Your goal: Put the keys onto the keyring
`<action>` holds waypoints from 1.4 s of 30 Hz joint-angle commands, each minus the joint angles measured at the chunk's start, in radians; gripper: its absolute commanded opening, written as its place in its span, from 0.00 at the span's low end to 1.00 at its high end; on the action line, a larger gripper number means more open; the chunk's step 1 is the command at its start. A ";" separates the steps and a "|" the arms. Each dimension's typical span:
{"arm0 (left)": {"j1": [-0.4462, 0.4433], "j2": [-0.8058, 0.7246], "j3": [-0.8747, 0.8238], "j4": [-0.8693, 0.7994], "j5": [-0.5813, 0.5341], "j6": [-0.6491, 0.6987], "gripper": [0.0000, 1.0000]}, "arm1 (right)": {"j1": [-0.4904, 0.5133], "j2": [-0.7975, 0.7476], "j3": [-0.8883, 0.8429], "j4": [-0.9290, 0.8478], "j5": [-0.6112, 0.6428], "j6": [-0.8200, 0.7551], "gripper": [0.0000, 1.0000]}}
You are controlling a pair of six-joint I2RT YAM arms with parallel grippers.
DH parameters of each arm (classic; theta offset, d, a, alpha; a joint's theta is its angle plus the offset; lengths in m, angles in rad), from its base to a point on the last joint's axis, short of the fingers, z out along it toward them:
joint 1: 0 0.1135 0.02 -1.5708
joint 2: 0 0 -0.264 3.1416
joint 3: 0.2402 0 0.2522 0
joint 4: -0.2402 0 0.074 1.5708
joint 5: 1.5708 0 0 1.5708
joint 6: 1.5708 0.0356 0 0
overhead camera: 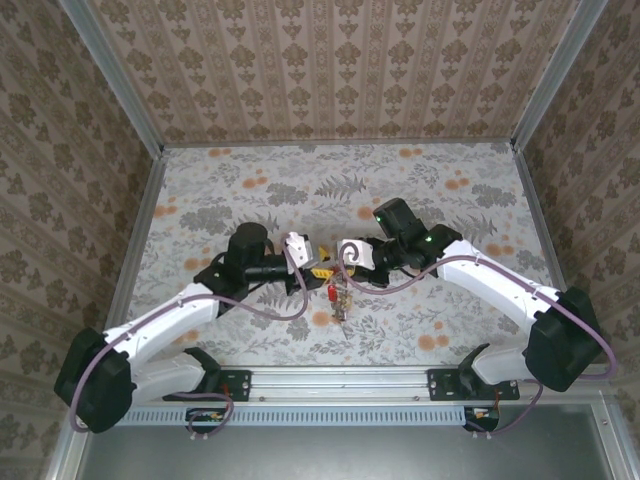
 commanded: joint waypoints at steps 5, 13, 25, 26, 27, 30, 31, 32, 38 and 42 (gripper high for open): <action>0.000 0.068 0.054 -0.054 0.106 0.002 0.39 | 0.013 -0.038 0.050 -0.017 0.008 0.004 0.00; -0.041 0.118 0.085 -0.057 -0.039 0.011 0.34 | 0.016 -0.040 0.053 -0.011 -0.003 0.027 0.00; -0.071 0.137 0.110 -0.082 -0.081 0.047 0.14 | 0.013 -0.041 0.044 0.061 -0.038 0.089 0.00; -0.072 0.136 0.107 -0.082 -0.077 0.047 0.17 | 0.012 -0.041 0.044 0.060 -0.040 0.090 0.00; -0.072 0.135 0.106 -0.085 -0.071 0.048 0.19 | 0.010 -0.041 0.044 0.058 -0.040 0.092 0.00; -0.072 0.135 0.106 -0.100 -0.050 0.061 0.21 | 0.007 -0.043 0.045 0.055 -0.041 0.091 0.00; -0.072 0.136 0.105 -0.102 -0.053 0.061 0.21 | 0.006 -0.044 0.044 0.055 -0.041 0.092 0.00; -0.071 0.137 0.102 -0.100 -0.053 0.062 0.20 | 0.006 -0.045 0.044 0.056 -0.043 0.094 0.00; -0.070 0.139 0.088 -0.066 -0.071 0.048 0.15 | 0.000 -0.050 0.041 0.056 -0.040 0.095 0.00; -0.069 0.144 0.088 -0.069 -0.076 0.052 0.15 | -0.005 -0.063 0.033 0.056 -0.043 0.096 0.00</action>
